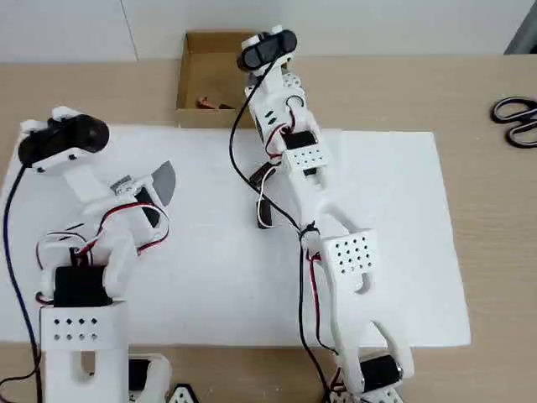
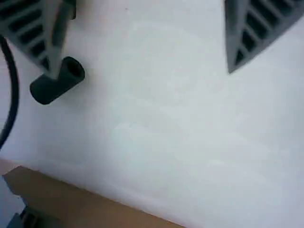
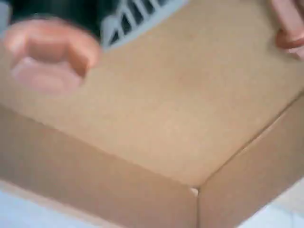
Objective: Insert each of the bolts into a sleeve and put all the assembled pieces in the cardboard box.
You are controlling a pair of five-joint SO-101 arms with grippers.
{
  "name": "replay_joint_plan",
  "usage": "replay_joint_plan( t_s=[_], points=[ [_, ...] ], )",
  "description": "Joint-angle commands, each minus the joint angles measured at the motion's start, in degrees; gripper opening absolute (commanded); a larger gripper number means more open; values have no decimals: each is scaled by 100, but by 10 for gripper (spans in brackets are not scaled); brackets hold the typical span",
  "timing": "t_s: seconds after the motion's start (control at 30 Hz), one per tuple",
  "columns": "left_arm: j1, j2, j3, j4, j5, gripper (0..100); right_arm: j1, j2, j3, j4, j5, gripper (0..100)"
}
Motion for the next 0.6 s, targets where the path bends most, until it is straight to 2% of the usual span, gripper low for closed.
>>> replay_joint_plan(
  t_s=[0.0, 0.33, 0.57],
  points=[
    [9, -44, -286, 9, 26, 218, 13, 57, -642, -136, 26, 4],
    [9, -44, -286, 18, 26, 218, 13, 171, -624, -127, 35, 12],
    [9, -44, -286, 18, 26, 218, 4, 145, -651, 268, 62, 219]
  ],
)
